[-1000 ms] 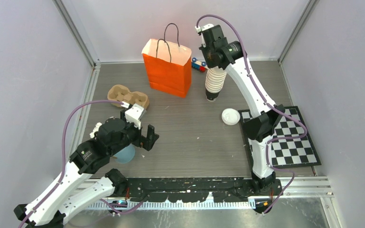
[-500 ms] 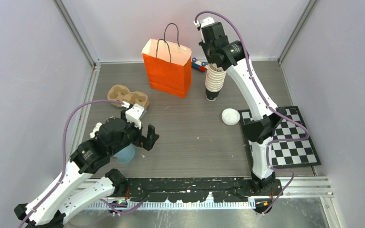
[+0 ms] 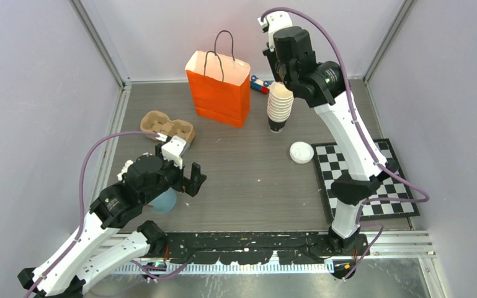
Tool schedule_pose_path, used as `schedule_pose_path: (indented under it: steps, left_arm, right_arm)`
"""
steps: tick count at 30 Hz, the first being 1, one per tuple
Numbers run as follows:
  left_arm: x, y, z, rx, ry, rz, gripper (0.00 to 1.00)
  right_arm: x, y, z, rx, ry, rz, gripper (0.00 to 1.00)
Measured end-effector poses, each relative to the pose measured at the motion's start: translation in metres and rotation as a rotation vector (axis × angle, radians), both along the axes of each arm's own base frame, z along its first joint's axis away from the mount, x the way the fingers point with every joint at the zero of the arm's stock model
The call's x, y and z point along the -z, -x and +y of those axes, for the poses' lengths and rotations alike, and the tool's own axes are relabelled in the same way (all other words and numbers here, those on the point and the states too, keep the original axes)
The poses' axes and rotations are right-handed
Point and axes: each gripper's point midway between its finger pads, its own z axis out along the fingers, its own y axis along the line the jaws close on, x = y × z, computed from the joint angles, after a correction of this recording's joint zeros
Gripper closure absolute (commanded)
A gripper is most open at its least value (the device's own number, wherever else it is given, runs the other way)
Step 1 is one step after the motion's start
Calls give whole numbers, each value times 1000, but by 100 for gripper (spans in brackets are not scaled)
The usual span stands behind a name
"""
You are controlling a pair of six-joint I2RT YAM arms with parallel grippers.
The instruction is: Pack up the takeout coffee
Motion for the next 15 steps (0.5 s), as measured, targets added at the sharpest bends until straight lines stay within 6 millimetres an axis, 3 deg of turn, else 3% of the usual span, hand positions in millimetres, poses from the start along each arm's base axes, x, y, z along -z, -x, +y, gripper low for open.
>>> schedule_pose_path:
  steps: [4, 7, 11, 15]
  left_arm:
    - [-4, -1, 6, -28, 2, -22, 2]
    - [-11, -2, 16, -69, 12, -58, 2]
    - [-24, -5, 35, -153, 29, -121, 2]
    - [-39, -3, 57, -238, 67, -192, 3]
  right_arm:
    - [0, 34, 12, -24, -15, 20, 99]
    - [14, 71, 31, -84, -17, 62, 98]
    - [45, 118, 56, -177, -19, 132, 98]
    - [97, 150, 76, -214, 8, 222, 98]
